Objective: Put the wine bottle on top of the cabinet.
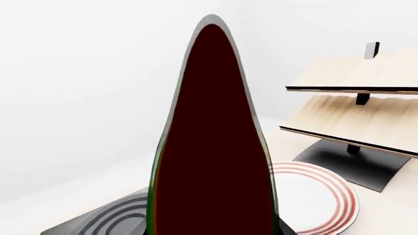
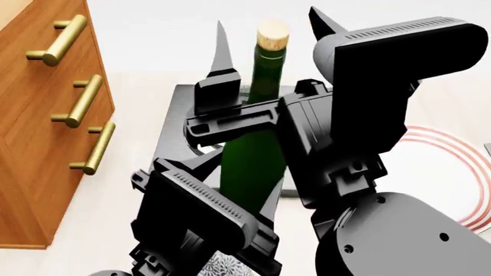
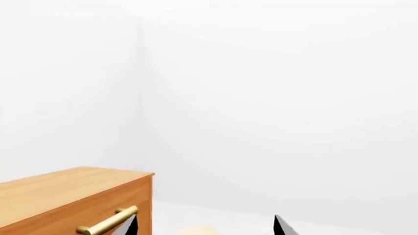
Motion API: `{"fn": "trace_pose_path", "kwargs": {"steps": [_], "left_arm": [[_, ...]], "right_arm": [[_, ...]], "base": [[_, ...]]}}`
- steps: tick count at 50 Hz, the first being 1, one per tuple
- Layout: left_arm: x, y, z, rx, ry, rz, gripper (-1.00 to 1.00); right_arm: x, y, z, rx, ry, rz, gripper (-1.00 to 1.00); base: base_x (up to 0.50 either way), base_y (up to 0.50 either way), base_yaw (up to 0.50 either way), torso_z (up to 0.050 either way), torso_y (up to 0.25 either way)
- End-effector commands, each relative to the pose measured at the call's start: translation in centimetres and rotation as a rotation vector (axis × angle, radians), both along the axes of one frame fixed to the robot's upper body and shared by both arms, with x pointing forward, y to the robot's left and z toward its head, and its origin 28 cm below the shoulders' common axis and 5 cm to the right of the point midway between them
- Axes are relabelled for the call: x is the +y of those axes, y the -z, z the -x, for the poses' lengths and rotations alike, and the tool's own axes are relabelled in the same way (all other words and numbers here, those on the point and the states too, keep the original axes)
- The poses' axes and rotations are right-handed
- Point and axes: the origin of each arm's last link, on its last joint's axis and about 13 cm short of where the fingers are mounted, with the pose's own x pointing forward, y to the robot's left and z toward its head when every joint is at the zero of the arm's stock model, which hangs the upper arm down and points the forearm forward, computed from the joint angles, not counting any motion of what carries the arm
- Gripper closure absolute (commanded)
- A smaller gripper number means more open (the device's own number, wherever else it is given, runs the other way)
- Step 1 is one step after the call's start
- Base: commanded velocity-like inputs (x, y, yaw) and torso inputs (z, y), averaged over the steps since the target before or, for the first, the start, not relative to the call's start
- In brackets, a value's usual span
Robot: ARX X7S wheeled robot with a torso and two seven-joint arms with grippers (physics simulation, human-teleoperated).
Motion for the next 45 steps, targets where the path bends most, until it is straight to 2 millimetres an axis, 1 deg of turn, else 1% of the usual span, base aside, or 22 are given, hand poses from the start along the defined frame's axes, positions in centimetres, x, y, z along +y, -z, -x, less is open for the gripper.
{"fn": "trace_pose_path", "kwargs": {"steps": [1,3,9,12,16,17,20,23,26,28,30,32,34,35,38,39,41,42,45], "left_arm": [[0.0,-0.1,-0.1,0.01,-0.002,0.023,1.0],[0.1,-0.2,-0.3,0.013,-0.013,0.029,1.0],[0.1,-0.3,-0.4,0.014,-0.019,0.026,1.0],[0.2,-0.4,-0.6,0.011,-0.024,0.026,1.0],[0.3,-0.7,-0.9,0.004,-0.031,0.022,1.0],[0.4,-0.8,-1.1,0.0,-0.037,0.018,1.0],[0.5,-1.1,-1.5,-0.004,-0.047,0.012,1.0],[0.7,-1.2,-2.0,-0.001,-0.068,-0.005,1.0],[1.0,-1.5,-2.3,-0.005,-0.079,-0.008,1.0],[1.4,-1.6,-2.5,-0.004,-0.096,-0.009,1.0],[1.7,-1.5,-2.4,-0.014,-0.112,-0.066,1.0],[2.3,-1.9,-2.3,-0.025,-0.129,-0.058,1.0],[2.6,-2.2,-2.2,-0.031,-0.135,-0.057,1.0],[2.9,-2.5,-2.2,-0.039,-0.148,-0.073,1.0],[3.4,-3.2,-2.1,-0.058,-0.163,-0.086,1.0],[3.8,-3.7,-2.2,-0.073,-0.182,-0.085,1.0],[4.4,-4.5,-2.2,-0.085,-0.211,-0.089,1.0],[4.4,-4.5,-2.2,-0.085,-0.211,-0.089,1.0],[5.3,-6.0,-2.4,-0.116,-0.248,-0.082,1.0]], "right_arm": [[-0.6,0.5,0.2,-0.007,0.016,-0.014,-1.0],[-0.6,0.6,0.5,-0.013,0.021,-0.034,-1.0],[-0.6,1.8,1.4,-0.02,0.009,-0.043,-1.0],[-0.6,2.0,1.8,-0.025,0.01,-0.051,-1.0],[-0.8,2.1,2.9,-0.04,0.012,-0.058,-1.0],[-0.8,2.1,3.6,-0.05,0.008,-0.065,-1.0],[-0.9,2.1,4.6,-0.068,0.004,-0.079,-1.0],[-0.9,1.9,6.1,-0.096,0.009,-0.095,-1.0],[-1.0,2.2,7.3,-0.113,0.018,-0.101,-1.0],[-1.2,2.7,8.2,-0.108,0.034,-0.137,-1.0],[-1.3,2.9,9.2,-0.116,0.051,-0.146,-1.0],[-1.6,3.5,10.1,-0.12,0.091,-0.13,-1.0],[-1.6,3.8,10.4,-0.115,0.09,-0.144,-1.0],[-1.6,4.5,10.6,-0.096,0.102,-0.166,-1.0],[-1.8,5.9,10.8,-0.077,0.135,-0.177,-1.0],[-1.9,6.4,10.8,-0.055,0.148,-0.217,-1.0],[-2.0,7.1,10.7,-0.048,0.165,-0.197,-1.0],[-2.0,7.2,10.7,-0.048,0.165,-0.197,-1.0],[-1.7,7.5,10.8,-0.034,0.163,-0.196,-1.0]], "base": [[0.0,0.0,0.0,0.0,0.0],[0.0,0.0,0.0,0.005,0.0],[0.0,0.0,0.0,0.0,0.0],[0.0,0.0,0.0,0.0,0.0],[0.0,0.0,0.0,0.0,0.003],[0.0,0.0,0.0,0.0,0.0],[0.0,0.0,0.0,0.0,0.0],[0.0,0.0,0.0,0.0,0.0],[0.0,0.0,0.0,0.0,0.0],[0.0,0.0,0.0,0.0,0.005],[0.0,0.0,0.0,0.0,0.0],[0.0,0.0,0.0,0.0,0.0],[0.0,0.0,0.0,0.0,0.0],[0.0,0.0,0.0,0.0,0.0],[0.0,0.0,0.0,0.003,0.0],[0.0,0.0,0.0,0.0,0.0],[0.0,0.0,0.0,0.0,0.0],[0.0,0.0,0.0,0.0,0.0],[0.0,0.0,0.0,0.0,0.003]]}}
